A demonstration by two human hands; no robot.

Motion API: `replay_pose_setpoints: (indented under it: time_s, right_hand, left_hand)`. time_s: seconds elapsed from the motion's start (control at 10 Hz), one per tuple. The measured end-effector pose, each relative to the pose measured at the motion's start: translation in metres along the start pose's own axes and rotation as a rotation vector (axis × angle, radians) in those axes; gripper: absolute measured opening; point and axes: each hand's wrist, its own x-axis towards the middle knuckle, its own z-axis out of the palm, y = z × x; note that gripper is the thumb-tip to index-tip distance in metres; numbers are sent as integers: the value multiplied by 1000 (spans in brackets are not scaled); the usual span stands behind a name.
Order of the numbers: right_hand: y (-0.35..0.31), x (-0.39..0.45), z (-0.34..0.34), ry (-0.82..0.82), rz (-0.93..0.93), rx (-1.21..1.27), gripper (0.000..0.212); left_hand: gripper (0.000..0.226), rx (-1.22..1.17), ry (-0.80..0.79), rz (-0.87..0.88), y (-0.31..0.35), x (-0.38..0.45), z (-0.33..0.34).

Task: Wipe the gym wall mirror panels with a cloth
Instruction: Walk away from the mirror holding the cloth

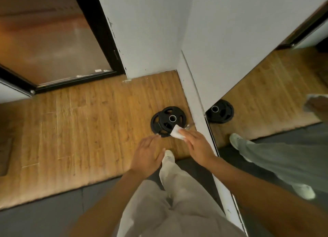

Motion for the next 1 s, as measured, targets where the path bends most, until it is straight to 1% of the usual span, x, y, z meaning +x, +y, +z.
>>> replay_pose_setpoints:
  time_s: [0.1,0.2,0.3,0.4,0.5,0.6,0.7,0.8,0.9,1.0]
  right_hand:
    - [19,59,-9,52,-15,11,41]
    - [45,110,9,81,-6,26,41]
    - [85,156,53,142,-20,12,40]
    - [145,203,124,187,-71,-26,41]
    - [223,246,216,242,-129,-83,47]
    - [297,273,304,201,-133,-154,59]
    - [358,281,379,138,-105,-206,63]
    - [399,275,432,-8,-76,-212,74]
    - [421,273,441,-80,-140,-232,67]
    - [399,278,409,-14,-101,-195,46]
  left_hand:
    - [54,5,21,51,-7,61,-8]
    - [56,17,-9,63,-31,117,3]
    - [58,52,-47,88,-77,168,45]
    - [59,63,-88,129,-140,219,115]
    - [58,80,-96,153,-209,264,201]
    - [55,81,-119,177,-272,299,286]
    - [59,95,-143,236,-327,321,357]
    - [62,120,-218,262,-361,332,403]
    - [63,125,-231,312,-383,339,420]
    - [61,86,-200,274,-378,344,397]
